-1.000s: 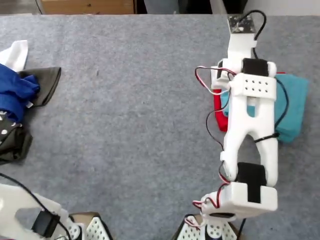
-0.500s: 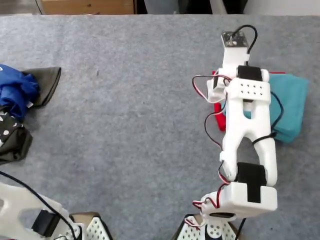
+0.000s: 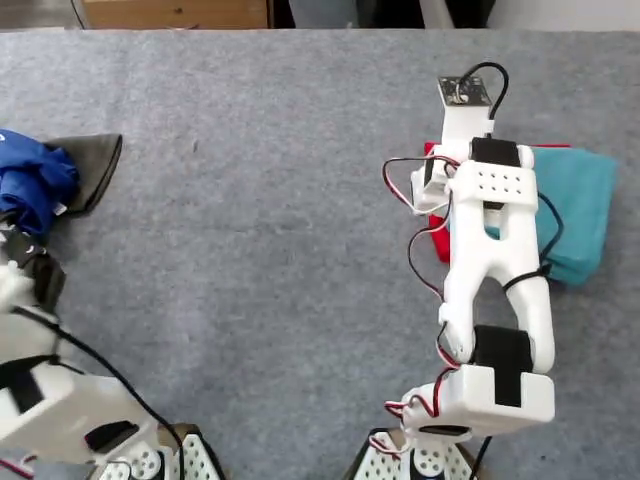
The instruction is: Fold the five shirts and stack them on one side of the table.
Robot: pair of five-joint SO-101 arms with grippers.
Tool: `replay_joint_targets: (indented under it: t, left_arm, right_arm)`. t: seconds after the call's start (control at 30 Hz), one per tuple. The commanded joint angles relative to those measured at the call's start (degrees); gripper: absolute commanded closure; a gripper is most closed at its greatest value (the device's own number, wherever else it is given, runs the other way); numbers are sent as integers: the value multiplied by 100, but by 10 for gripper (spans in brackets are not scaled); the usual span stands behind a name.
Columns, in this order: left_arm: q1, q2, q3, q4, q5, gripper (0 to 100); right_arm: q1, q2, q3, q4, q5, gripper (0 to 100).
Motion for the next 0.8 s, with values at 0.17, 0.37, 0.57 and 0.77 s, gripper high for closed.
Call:
replay_joint_targets:
  t: [0.17, 0.37, 0.57, 0.77]
  left_arm:
    - [2651, -941, 2211, 70, 88, 970]
    - [4163, -1653, 5437, 53, 70, 970]
    - [5516, -2207, 8189, 35, 53, 970]
    - [7231, -2796, 9851, -35, 44, 970]
  right_arm:
    - [-18, -312, -66, -44, -53, 984]
    - [-9, -804, -48, 158, -18, 984]
    - [-18, -1622, -22, 396, 554, 984]
    - [-26, -1402, -66, 545, 659, 983]
